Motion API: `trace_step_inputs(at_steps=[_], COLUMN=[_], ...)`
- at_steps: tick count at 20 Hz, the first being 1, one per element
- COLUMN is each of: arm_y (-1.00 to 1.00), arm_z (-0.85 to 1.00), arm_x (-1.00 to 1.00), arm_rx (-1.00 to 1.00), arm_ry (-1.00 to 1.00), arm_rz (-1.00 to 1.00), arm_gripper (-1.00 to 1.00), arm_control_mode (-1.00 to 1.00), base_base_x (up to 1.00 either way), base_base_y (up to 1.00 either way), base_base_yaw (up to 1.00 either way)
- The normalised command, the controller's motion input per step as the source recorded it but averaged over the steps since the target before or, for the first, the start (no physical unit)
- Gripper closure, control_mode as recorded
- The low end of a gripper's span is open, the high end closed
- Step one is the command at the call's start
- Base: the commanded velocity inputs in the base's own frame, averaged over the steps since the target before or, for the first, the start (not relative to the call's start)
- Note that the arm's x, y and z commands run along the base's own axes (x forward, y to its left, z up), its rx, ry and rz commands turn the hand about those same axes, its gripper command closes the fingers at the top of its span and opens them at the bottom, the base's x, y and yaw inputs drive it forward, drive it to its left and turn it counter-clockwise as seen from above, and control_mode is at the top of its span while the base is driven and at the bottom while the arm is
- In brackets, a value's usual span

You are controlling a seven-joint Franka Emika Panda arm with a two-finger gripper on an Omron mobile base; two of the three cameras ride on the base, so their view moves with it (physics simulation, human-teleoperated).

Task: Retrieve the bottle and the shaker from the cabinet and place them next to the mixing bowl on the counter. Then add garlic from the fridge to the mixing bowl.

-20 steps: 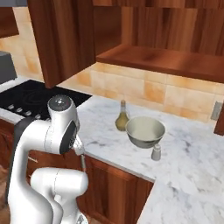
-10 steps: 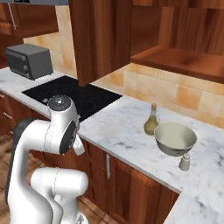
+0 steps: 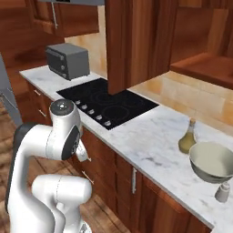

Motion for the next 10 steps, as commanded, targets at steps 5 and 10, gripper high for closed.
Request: trace_step_inputs(at_steps=[5, 10], arm_y=[0.00, 0.00], arm_z=[0.00, 0.00], arm_x=[0.00, 0.00], arm_rx=[0.00, 0.00], arm_ry=[0.00, 0.00], arm_rz=[0.00, 0.00], arm_gripper=[-1.00, -1.00], arm_control_mode=[1.00, 1.00], base_base_x=[0.00, 0.00], base_base_y=[0.21, 0.35], base_base_yaw=[0.41, 0.37])
